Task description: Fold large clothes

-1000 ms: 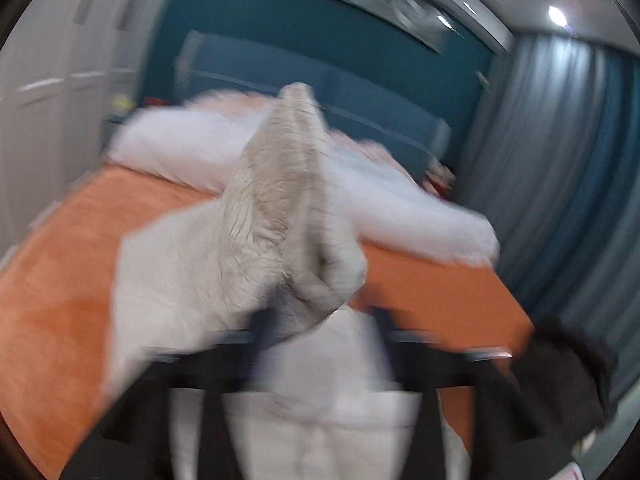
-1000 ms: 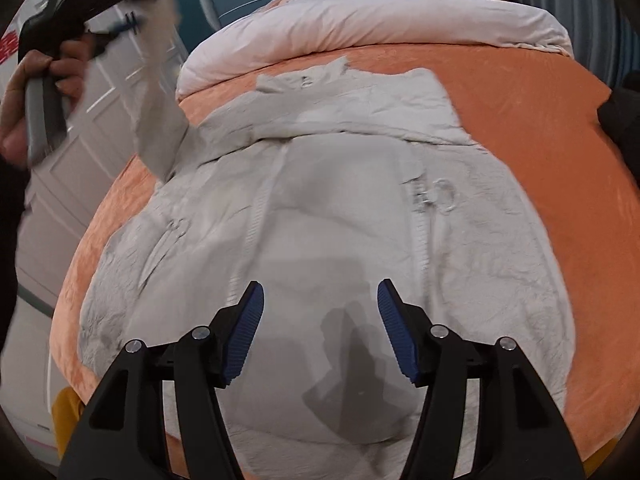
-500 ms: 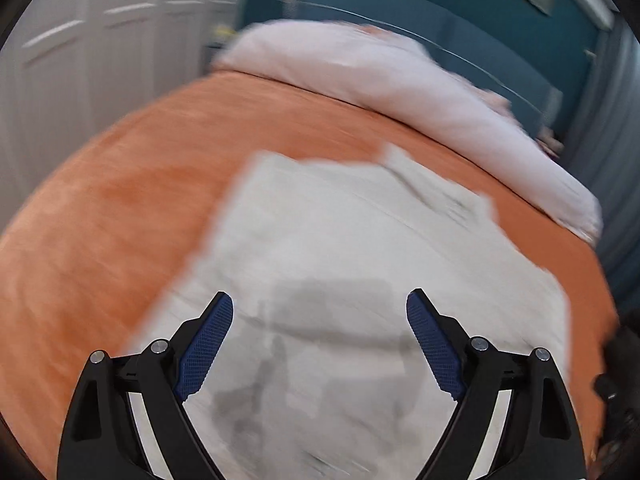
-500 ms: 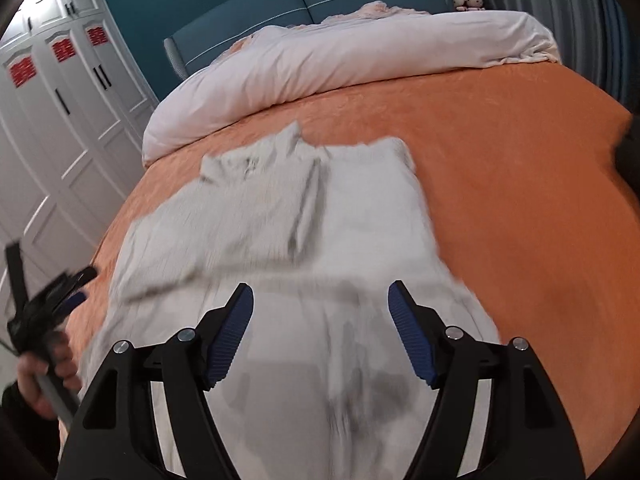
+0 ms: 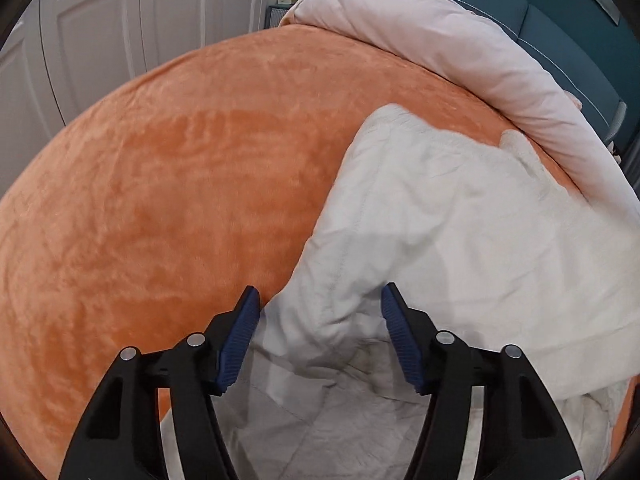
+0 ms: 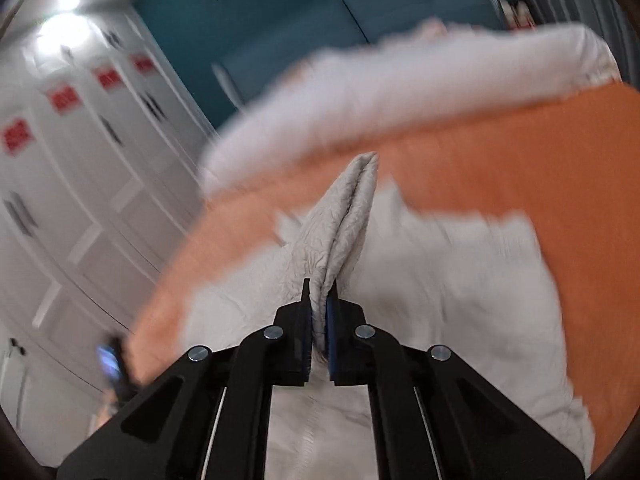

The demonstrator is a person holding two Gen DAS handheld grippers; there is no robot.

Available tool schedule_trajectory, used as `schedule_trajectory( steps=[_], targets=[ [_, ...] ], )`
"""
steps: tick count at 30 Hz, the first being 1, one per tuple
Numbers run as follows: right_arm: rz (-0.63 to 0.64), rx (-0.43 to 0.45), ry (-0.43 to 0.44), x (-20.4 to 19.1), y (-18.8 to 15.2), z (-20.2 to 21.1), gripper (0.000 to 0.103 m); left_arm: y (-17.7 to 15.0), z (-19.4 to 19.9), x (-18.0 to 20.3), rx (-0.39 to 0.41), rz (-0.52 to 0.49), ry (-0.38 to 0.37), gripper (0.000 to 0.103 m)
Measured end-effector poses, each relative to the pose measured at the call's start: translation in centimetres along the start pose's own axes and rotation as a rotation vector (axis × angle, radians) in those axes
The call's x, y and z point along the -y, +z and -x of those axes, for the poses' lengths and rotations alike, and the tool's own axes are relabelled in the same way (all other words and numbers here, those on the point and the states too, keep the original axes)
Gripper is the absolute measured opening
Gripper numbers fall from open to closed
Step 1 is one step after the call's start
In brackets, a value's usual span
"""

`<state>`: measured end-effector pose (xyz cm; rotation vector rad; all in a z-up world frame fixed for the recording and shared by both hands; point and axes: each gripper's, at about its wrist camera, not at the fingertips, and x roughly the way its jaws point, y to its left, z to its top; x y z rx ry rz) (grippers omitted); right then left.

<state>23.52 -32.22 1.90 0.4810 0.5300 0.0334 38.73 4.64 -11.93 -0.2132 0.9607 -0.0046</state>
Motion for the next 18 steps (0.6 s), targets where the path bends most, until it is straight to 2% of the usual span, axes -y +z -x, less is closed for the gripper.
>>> schedule_trajectory(
  steps=[1,2,4,5,6,9,11,12,14,15,16,17,18],
  targets=[
    [0.021,-0.001,-0.038,0.3,-0.3,-0.2,0.004,-0.3,-0.2,0.0,0.006,-0.004,0.003,0.065],
    [0.045,-0.047,-0.111,1.3,-1.1,-1.7,0.004,-0.5,-0.3,0.2,0.010,-0.010,0.015,0.065],
    [0.042,-0.231,-0.257,5.0,-4.2,-6.8,0.006,-0.9,-0.5,0.7,0.025,-0.032,0.038,0.070],
    [0.006,-0.327,-0.263,7.1,-6.3,-9.0,0.007,-1.1,-0.6,0.9,0.029,-0.047,0.045,0.071],
    [-0.001,-0.298,-0.246,7.8,-7.4,-9.2,0.006,-1.1,-0.7,1.1,0.029,-0.056,0.053,0.071],
    [0.027,-0.297,-0.307,6.0,-6.9,-9.1,0.010,-0.9,-0.7,0.8,0.020,-0.050,0.058,0.071],
    [0.038,-0.283,-0.362,5.0,-6.4,-8.1,0.020,-0.7,0.8,0.1,0.031,-0.034,0.047,0.070],
    [0.038,-0.257,-0.373,4.5,-6.1,-6.9,0.022,-0.8,2.3,-0.6,0.056,-0.036,0.025,0.070],
    [0.050,-0.170,-0.385,3.4,-5.5,-3.8,0.031,-1.3,4.2,-1.7,0.084,-0.058,0.041,0.069],
    [0.071,-0.118,-0.366,1.9,-5.3,-2.4,0.031,-1.8,4.7,-2.6,0.086,-0.070,0.057,0.069],
    [0.079,-0.118,-0.324,1.0,-5.0,-2.5,0.026,-2.3,4.5,-3.6,0.064,-0.063,0.067,0.069],
    [0.094,-0.134,-0.269,-0.7,-4.8,-3.0,0.018,-2.8,4.0,-4.6,0.028,-0.036,0.074,0.069],
    [0.137,-0.179,-0.195,-3.8,-5.1,-4.4,0.016,-3.1,3.4,-5.4,-0.002,-0.003,0.072,0.068]
  ],
)
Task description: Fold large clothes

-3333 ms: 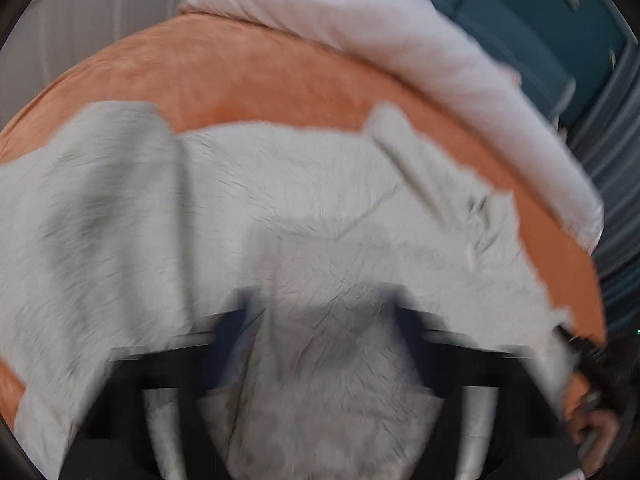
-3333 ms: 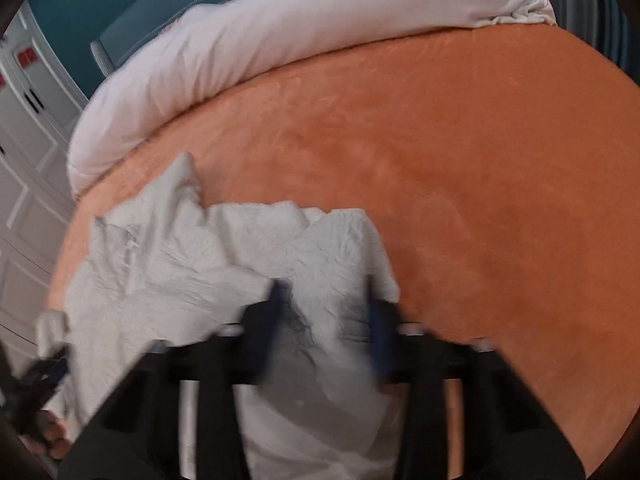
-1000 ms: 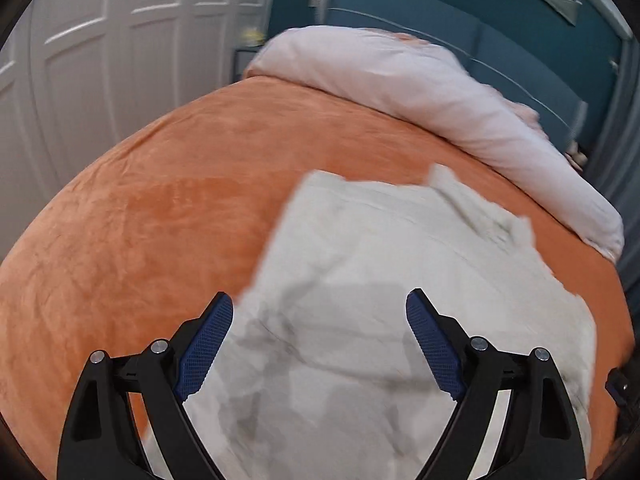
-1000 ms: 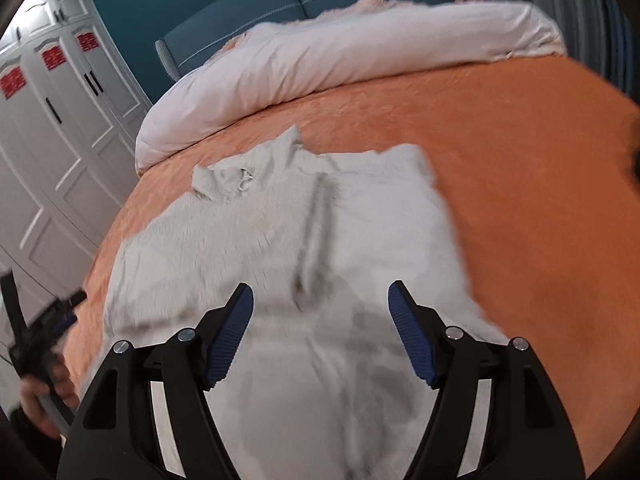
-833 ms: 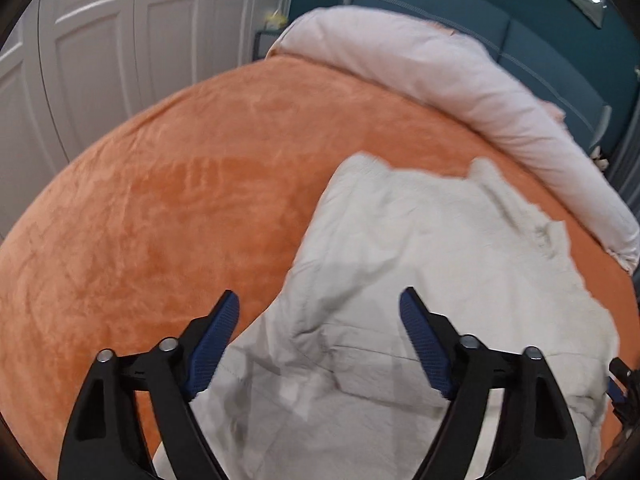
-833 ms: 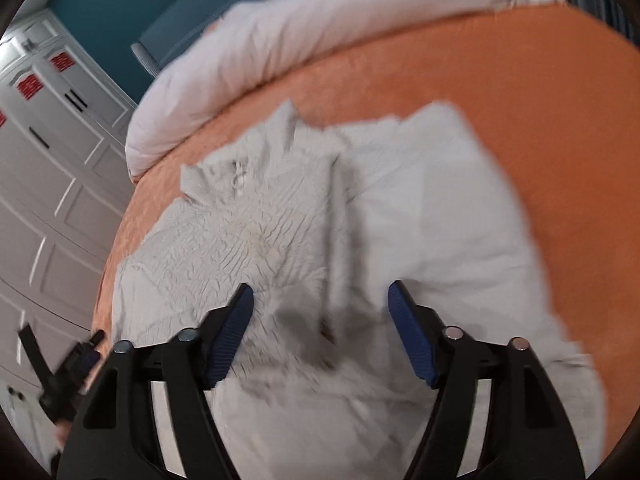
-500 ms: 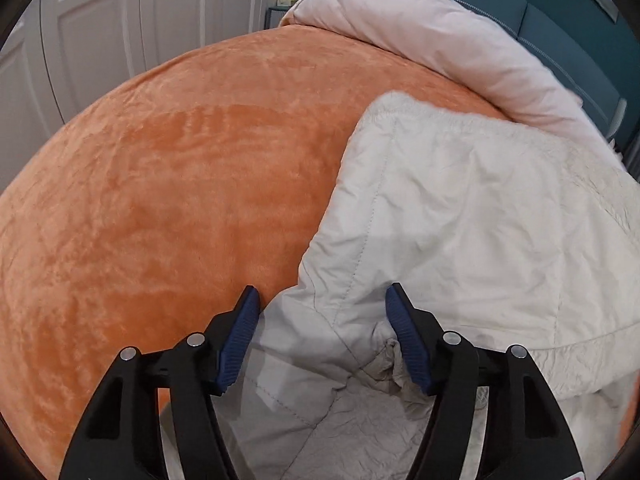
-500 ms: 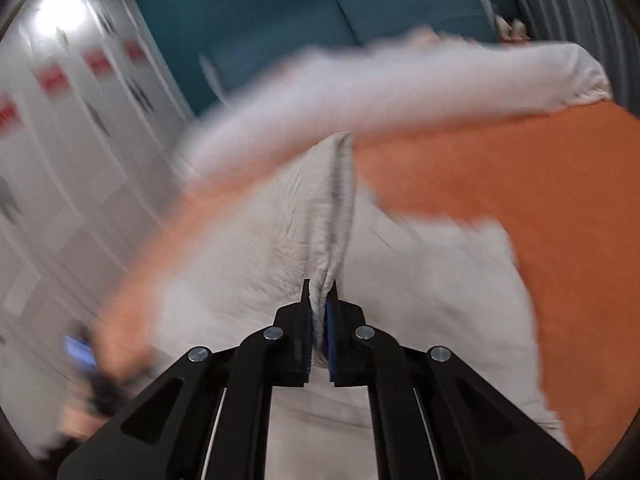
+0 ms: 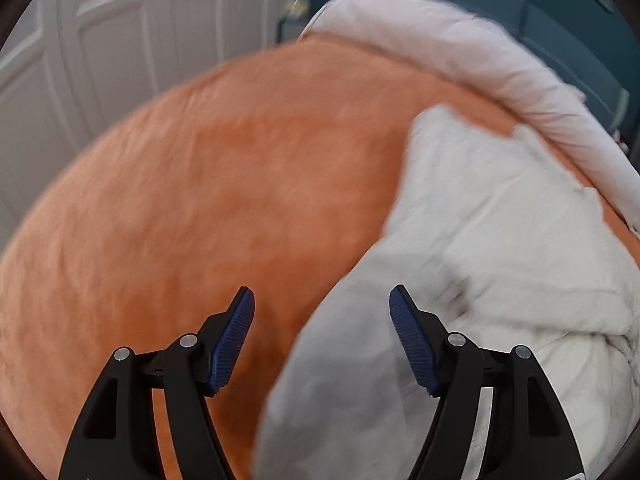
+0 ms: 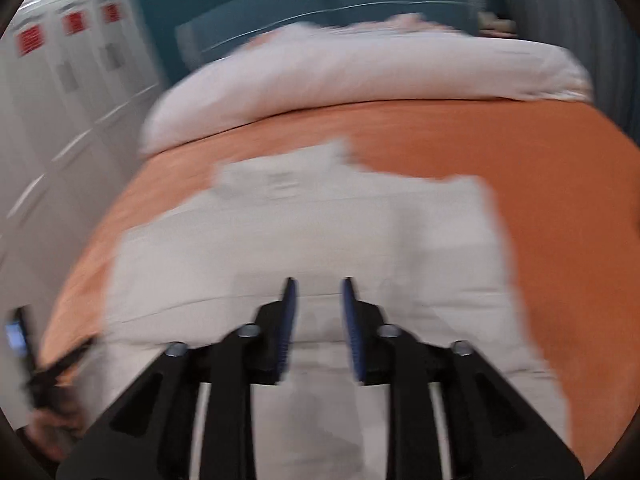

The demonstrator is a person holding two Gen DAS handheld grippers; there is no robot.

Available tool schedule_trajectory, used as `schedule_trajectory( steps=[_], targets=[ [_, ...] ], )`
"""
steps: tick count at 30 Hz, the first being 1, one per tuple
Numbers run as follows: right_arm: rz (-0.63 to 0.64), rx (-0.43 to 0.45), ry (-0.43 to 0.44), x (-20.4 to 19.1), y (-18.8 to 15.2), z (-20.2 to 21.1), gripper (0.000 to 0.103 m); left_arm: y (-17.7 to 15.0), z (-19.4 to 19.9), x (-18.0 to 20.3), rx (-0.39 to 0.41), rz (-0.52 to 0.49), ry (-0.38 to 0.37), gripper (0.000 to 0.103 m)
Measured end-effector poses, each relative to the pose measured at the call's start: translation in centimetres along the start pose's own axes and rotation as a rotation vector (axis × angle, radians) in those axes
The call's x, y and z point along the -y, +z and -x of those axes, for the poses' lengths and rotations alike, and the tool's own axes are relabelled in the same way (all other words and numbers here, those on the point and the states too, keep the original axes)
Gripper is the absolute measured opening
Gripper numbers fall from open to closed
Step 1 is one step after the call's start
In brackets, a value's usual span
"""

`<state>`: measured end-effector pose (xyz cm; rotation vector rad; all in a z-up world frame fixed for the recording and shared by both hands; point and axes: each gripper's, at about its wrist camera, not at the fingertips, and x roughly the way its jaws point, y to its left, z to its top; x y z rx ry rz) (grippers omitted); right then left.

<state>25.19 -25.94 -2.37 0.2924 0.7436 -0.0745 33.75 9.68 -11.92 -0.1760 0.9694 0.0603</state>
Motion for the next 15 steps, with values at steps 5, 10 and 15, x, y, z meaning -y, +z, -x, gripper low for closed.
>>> schedule_trajectory(
  steps=[5,10,15],
  targets=[
    [0.197,-0.164,0.199,-12.9,-0.7,-7.0,0.015,-1.0,-0.4,-0.2,0.031,0.020,0.027,0.068],
    [0.333,-0.301,0.128,-18.4,-4.9,-15.3,0.014,-1.7,-1.1,0.4,0.057,-0.016,0.070,0.073],
    [0.148,-0.220,0.161,-11.9,-2.5,-8.8,0.021,-1.8,-1.2,0.1,0.063,-0.011,0.057,0.074]
  ],
)
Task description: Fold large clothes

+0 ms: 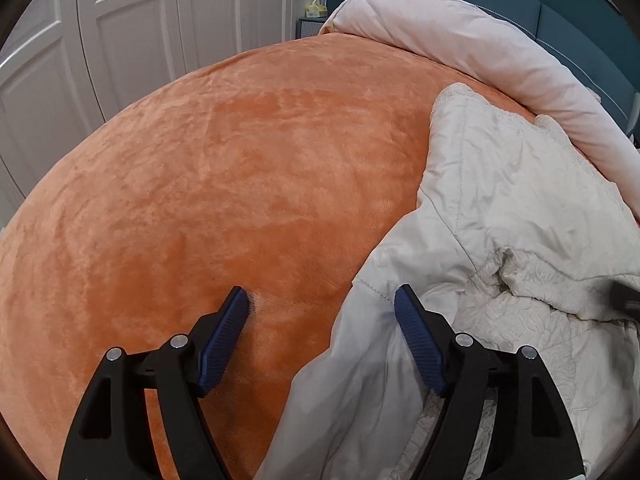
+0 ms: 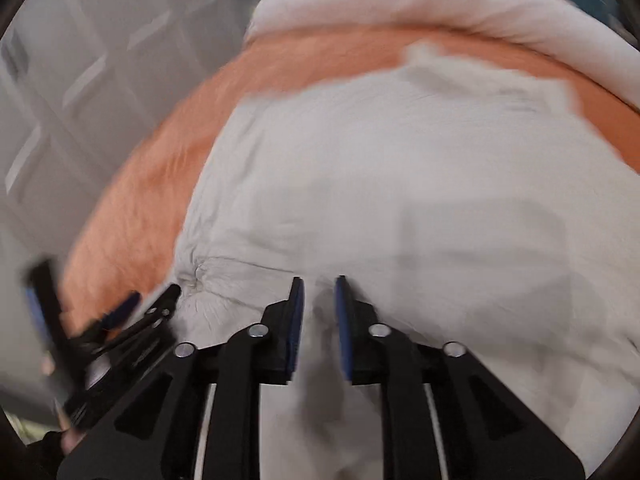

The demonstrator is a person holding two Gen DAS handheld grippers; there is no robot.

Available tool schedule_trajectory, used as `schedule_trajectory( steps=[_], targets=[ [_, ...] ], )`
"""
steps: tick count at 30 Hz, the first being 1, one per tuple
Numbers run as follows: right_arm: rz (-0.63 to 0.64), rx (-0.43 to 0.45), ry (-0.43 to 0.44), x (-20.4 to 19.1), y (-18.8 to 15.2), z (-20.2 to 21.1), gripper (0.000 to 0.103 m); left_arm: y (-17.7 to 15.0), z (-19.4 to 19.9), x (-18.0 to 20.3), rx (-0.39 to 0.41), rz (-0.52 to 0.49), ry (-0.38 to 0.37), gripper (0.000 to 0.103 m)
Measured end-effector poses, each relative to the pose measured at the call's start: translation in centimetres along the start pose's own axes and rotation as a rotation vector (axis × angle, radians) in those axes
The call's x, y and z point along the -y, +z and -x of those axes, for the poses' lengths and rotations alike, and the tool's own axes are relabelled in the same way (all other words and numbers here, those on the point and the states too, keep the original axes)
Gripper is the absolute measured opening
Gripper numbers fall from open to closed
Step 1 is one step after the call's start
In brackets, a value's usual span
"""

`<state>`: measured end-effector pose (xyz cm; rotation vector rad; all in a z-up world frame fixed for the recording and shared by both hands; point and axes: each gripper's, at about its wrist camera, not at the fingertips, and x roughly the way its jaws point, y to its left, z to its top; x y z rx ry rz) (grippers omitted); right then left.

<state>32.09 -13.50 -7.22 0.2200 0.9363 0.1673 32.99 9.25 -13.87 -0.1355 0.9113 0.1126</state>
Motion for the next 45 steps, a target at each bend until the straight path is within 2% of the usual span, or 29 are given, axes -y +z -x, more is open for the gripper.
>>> schedule_trajectory(
  steps=[2,3,5,7,9,12,14,15,17,18,19,20,21,22,23,24,25,28,31,35,36,37,39,40,41,42,43,44,45],
  targets=[
    [-0.043,0.072,-0.048,3.4,-1.7,5.4,0.049,-0.1,0.2,0.1,-0.001,0.001,0.000,0.075],
    [-0.075,0.110,-0.104,5.9,-3.8,9.1,0.054,-0.1,0.4,0.0,-0.005,0.002,-0.005,0.078],
    [-0.115,0.111,-0.184,10.0,-7.3,13.6,0.064,-0.2,1.2,-0.2,-0.032,0.000,-0.010,0.083],
    [-0.176,0.077,-0.283,13.7,-11.6,17.5,0.072,-1.2,3.2,-1.5,-0.075,0.019,-0.043,0.086],
    [-0.273,0.016,-0.325,17.1,-17.2,21.1,0.073,-2.9,5.6,-3.7,-0.127,0.067,-0.115,0.087],
    [-0.403,-0.054,-0.280,19.7,-24.6,23.7,0.076,-6.5,9.2,-7.6,-0.178,0.127,-0.218,0.087],
    [-0.448,-0.088,-0.226,19.9,-27.0,23.4,0.079,-9.2,10.4,-9.3,-0.231,0.134,-0.239,0.087],
    [-0.468,-0.099,-0.190,19.3,-28.1,22.9,0.079,-10.6,11.6,-9.7,-0.214,0.086,-0.260,0.087],
    [-0.479,-0.066,-0.198,18.6,-28.5,22.1,0.083,-12.1,13.1,-9.2,-0.208,-0.019,-0.222,0.087],
    [-0.473,-0.048,-0.188,18.2,-28.3,21.6,0.082,-12.8,13.7,-8.7,-0.221,-0.059,-0.187,0.087],
    [-0.473,-0.044,-0.189,17.9,-28.2,21.6,0.068,-13.2,13.9,-8.2,-0.235,-0.078,-0.165,0.086],
    [-0.476,-0.047,-0.184,17.8,-27.7,21.4,0.044,-13.4,14.0,-7.9,-0.246,-0.092,-0.147,0.083],
    [-0.478,-0.044,-0.149,17.6,-27.1,21.5,0.030,-13.5,14.4,-7.6,-0.240,-0.097,-0.142,0.070],
    [-0.474,-0.031,-0.152,17.5,-26.7,22.2,0.020,-13.5,14.9,-7.3,-0.243,-0.097,-0.172,0.045],
    [-0.452,-0.002,-0.143,16.6,-26.2,23.4,0.013,-13.6,15.4,-7.2,-0.257,-0.080,-0.235,0.030],
    [-0.432,0.019,-0.137,16.3,-26.3,24.5,0.012,-13.9,16.1,-7.3,-0.259,-0.080,-0.239,0.018],
    [-0.407,0.036,-0.134,15.5,-26.2,25.8,0.011,-14.1,17.0,-7.2,-0.240,-0.102,-0.246,0.012],
    [-0.355,0.042,-0.125,14.2,-26.9,28.7,0.010,-15.6,19.7,-7.5,-0.222,-0.172,-0.249,0.008],
    [-0.311,-0.034,-0.151,13.4,-30.1,31.2,0.010,-18.8,23.7,-9.4,-0.275,-0.222,-0.281,0.008],
    [-0.270,-0.226,-0.179,12.2,-37.4,34.0,0.013,-24.9,29.6,-12.9,-0.383,-0.286,-0.302,0.010],
    [-0.273,-0.265,-0.181,12.0,-38.8,34.2,0.015,-26.4,31.1,-13.9,-0.401,-0.295,-0.290,0.017],
    [-0.283,-0.293,-0.184,11.9,-39.9,34.3,0.023,-27.1,32.1,-14.4,-0.401,-0.297,-0.281,0.024],
    [-0.334,-0.263,-0.176,12.1,-40.9,35.6,0.033,-26.7,34.5,-15.1,-0.354,-0.270,-0.278,0.027],
    [-0.353,-0.251,-0.195,12.3,-40.4,36.3,0.040,-25.6,35.8,-15.1,-0.304,-0.251,-0.281,0.026],
    [-0.361,-0.230,-0.218,12.6,-39.4,36.9,0.042,-24.0,37.1,-15.1,-0.238,-0.229,-0.307,0.026],
    [-0.363,-0.164,-0.251,13.0,-37.7,38.1,0.042,-22.6,38.0,-14.9,-0.186,-0.215,-0.324,0.034],
    [-0.367,-0.103,-0.281,13.5,-36.0,39.0,0.045,-21.0,38.9,-14.5,-0.126,-0.205,-0.328,0.048],
    [-0.376,-0.018,-0.307,14.2,-33.8,40.2,0.049,-18.6,39.4,-13.7,-0.054,-0.197,-0.332,0.053],
    [-0.380,0.035,-0.305,14.6,-32.5,40.5,0.049,-17.7,39.5,-13.0,-0.020,-0.198,-0.346,0.057]
  ],
)
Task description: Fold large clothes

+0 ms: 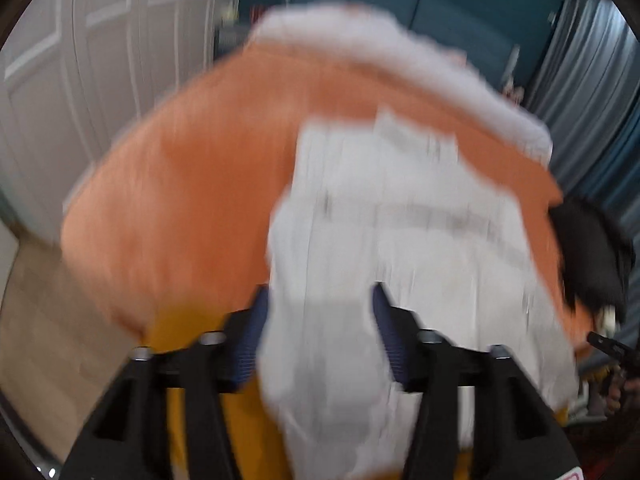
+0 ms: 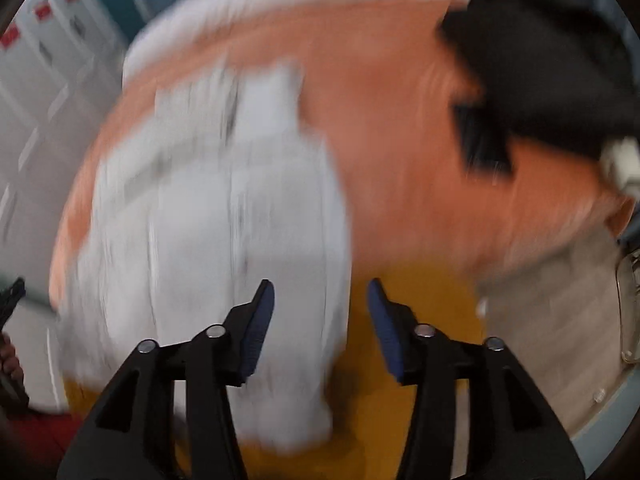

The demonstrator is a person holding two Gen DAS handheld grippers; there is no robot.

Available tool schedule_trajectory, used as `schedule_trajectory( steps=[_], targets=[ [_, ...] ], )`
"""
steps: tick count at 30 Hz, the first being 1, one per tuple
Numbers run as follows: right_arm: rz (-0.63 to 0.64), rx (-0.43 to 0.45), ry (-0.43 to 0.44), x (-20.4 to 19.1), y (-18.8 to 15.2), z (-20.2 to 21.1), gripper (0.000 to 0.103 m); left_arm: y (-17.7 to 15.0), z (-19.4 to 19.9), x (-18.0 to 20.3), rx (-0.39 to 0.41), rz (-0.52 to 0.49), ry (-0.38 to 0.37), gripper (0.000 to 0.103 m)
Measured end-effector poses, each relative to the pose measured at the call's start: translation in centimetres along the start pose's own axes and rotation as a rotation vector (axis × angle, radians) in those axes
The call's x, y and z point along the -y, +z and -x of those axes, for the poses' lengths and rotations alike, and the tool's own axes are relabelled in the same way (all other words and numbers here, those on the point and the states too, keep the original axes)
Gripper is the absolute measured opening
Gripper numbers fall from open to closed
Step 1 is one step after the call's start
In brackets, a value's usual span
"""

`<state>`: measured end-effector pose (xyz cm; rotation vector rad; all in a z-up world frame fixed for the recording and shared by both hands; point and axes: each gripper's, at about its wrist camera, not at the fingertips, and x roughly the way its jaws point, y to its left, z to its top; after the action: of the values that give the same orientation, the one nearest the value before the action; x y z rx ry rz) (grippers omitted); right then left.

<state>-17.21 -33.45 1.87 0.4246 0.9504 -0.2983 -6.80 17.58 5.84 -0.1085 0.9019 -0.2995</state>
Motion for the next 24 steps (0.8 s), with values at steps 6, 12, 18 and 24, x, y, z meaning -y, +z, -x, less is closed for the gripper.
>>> schedule_trajectory(
  steps=[6,12,18,24],
  targets=[
    [0.106,0.170,0.191,-6.9,10.8,-5.4,0.049,10.6,-10.3,4.3,0.127,-0.096,0.020,0.057],
    [0.272,0.127,0.314,-20.3,20.3,-17.6,0.049,16.6,-24.4,6.4,0.063,-0.056,0.062,0.057],
    [0.324,0.036,0.320,-30.8,26.7,-29.1,0.049,16.0,-33.8,4.3,-0.049,0.009,0.106,0.055],
    [0.384,-0.080,0.230,-37.5,29.1,-39.8,0.048,13.8,-36.0,4.3,0.000,-0.044,0.146,0.056]
  ],
)
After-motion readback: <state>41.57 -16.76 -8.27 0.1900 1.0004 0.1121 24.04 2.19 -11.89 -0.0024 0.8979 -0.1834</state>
